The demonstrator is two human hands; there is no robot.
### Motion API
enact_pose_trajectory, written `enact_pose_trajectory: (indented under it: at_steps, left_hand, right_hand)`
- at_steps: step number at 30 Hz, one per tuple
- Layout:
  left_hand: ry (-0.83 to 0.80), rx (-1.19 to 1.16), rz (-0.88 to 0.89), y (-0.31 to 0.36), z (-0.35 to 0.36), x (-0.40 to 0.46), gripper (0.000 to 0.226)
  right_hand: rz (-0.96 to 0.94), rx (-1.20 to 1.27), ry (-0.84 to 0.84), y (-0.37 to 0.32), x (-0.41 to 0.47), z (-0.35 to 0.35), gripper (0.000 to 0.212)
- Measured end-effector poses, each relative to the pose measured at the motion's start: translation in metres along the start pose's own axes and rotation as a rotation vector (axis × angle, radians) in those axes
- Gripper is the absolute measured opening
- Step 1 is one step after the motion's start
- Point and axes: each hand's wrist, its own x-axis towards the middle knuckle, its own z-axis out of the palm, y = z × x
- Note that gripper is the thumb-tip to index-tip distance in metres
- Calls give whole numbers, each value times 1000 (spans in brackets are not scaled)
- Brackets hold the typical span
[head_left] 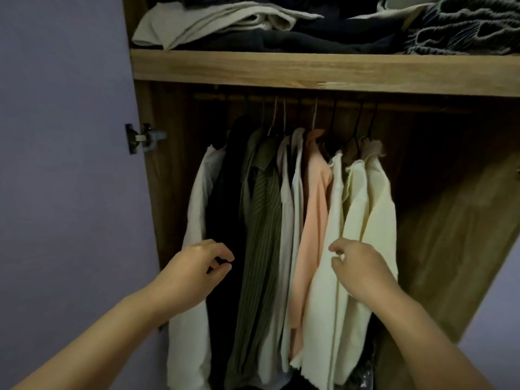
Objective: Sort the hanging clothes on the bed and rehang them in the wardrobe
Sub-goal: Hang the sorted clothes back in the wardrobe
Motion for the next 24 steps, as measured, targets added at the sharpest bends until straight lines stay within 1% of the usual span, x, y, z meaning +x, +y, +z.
enact_pose_trajectory:
  at_steps: [4,7,15,19,24]
  left_hand:
    - [-39,83,-63,-23,-12,-54,28]
    - [-75,157,-133,-36,-21,-91,33]
    - [-84,259,-435,-63,-42,-197,43]
    - [-73,288,-607,-62,-42,-256,47]
    - [-22,257,-861,-46,-38,-333,46]
  right_hand:
    - [-223,39,-177,-39,-41,34,34]
    - [-328,20,-271,-70,-60,57,36]
    - [-537,-48,-504,-151,-106,117,42]
    - [-721,-65,-656,-176,-136,140,43]
    - [-943,-65,-787,-206,-188,167,44]
